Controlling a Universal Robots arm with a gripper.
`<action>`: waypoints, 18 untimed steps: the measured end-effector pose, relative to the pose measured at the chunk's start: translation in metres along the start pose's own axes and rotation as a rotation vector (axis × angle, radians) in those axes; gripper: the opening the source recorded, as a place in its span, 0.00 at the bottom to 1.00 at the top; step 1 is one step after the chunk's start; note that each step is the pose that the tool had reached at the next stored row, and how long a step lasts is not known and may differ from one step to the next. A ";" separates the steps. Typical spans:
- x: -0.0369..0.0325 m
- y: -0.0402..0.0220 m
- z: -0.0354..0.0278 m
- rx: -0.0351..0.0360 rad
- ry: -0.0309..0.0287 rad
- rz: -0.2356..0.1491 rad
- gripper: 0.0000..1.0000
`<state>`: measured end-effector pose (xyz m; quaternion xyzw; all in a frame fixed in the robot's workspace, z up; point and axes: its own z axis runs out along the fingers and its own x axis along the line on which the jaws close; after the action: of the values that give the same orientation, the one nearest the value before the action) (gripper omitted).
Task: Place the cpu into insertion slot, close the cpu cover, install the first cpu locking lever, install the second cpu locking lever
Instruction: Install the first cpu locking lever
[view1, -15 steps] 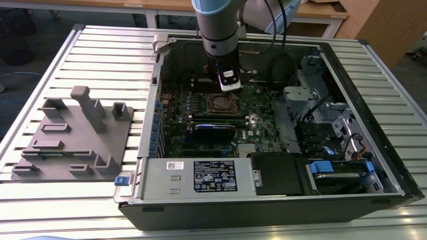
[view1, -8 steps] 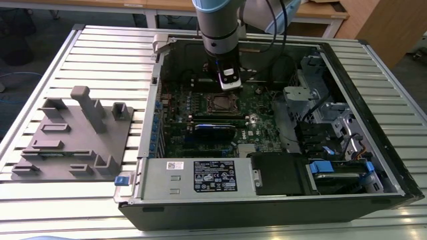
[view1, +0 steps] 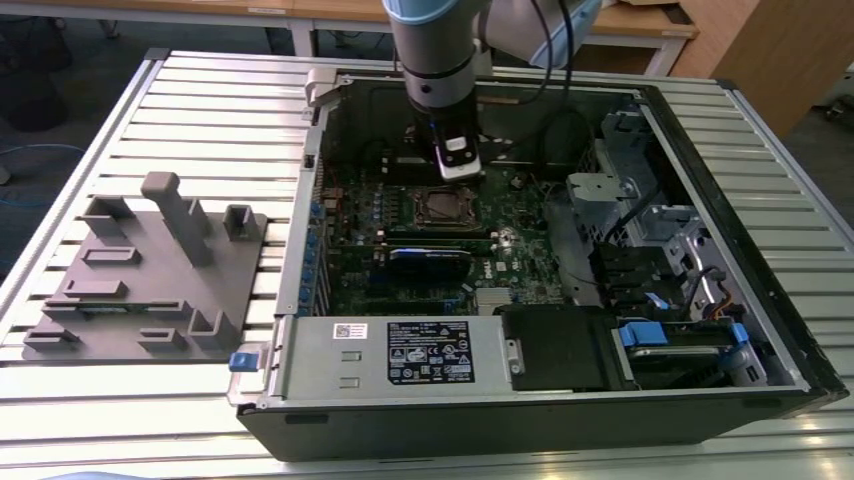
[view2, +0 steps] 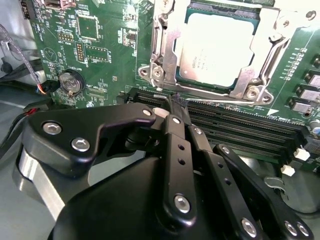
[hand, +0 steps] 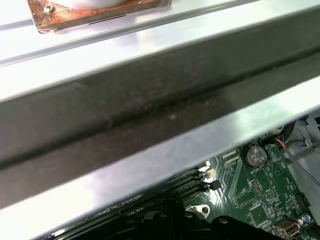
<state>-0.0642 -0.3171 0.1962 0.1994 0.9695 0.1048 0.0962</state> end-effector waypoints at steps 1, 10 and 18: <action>0.0008 -0.0003 -0.0002 -0.0003 -0.0005 0.000 0.11; 0.0048 -0.0021 -0.0006 -0.0031 -0.0066 -0.001 0.11; 0.0093 -0.0040 -0.0005 -0.0075 -0.0160 -0.003 0.11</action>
<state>-0.0741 -0.3169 0.1944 0.1985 0.9686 0.1067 0.1049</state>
